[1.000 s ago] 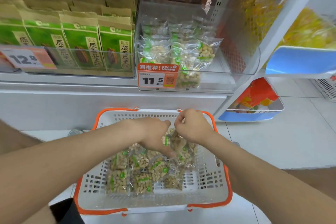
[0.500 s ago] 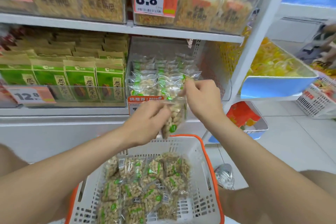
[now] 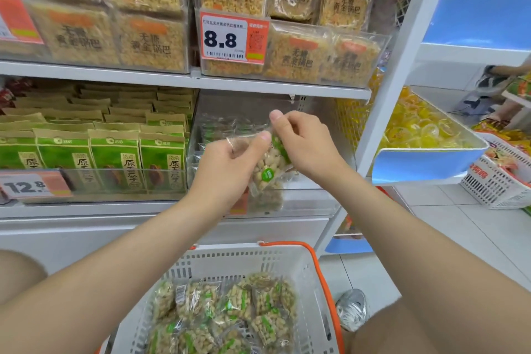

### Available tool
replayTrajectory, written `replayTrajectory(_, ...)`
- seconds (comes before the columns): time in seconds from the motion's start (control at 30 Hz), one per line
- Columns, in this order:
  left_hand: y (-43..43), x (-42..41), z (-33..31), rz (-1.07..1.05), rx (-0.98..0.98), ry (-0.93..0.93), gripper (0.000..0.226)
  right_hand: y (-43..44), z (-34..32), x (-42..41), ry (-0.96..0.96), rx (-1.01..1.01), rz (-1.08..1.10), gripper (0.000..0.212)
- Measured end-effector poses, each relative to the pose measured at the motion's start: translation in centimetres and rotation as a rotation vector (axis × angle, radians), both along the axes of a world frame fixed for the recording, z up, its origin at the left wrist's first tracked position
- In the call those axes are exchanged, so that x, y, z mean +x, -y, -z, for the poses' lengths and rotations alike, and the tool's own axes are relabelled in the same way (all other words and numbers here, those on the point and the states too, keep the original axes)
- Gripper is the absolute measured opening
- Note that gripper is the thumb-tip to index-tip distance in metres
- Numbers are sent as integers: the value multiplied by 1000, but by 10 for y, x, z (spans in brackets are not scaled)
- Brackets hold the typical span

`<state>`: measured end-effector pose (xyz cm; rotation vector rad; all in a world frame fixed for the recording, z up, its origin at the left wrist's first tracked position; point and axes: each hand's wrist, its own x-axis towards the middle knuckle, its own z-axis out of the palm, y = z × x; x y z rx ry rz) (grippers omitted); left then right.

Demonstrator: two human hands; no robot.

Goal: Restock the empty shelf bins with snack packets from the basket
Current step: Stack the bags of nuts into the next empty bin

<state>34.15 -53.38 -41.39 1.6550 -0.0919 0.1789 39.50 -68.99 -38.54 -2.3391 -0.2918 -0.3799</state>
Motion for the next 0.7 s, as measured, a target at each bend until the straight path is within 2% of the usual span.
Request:
replayTrajectory(0.1,0,14,6,-121,54,-11,48,-2,5,11,-16,39,27,24)
replayTrajectory(0.13,-1,19,9,-135,98,-20,45,-1,6,12,16,27,15,16)
replayTrajectory(0.2,-5,25,10,-145,177,-16,26,2,2,9,127,-47,-85,36)
replayTrajectory(0.27,-9,31,7,-146,281,58,18,4,-5,7,177,-128,-241,50)
replayTrajectory(0.33,-11,33,1,-118,384,135,17,4,-11,4,130,-214,-384,57)
replayTrajectory(0.4,-10,35,-2,-138,400,174,16,4,-12,3,79,-290,-436,66)
replayTrajectory(0.57,-1,35,-6,-240,322,117,30,18,-17,9,78,-281,-251,62)
replayTrajectory(0.63,0,37,-5,-218,397,106,25,24,-16,13,123,-300,-170,56)
replayTrajectory(0.7,-1,39,-1,-145,583,125,28,30,-14,16,165,-351,-103,52)
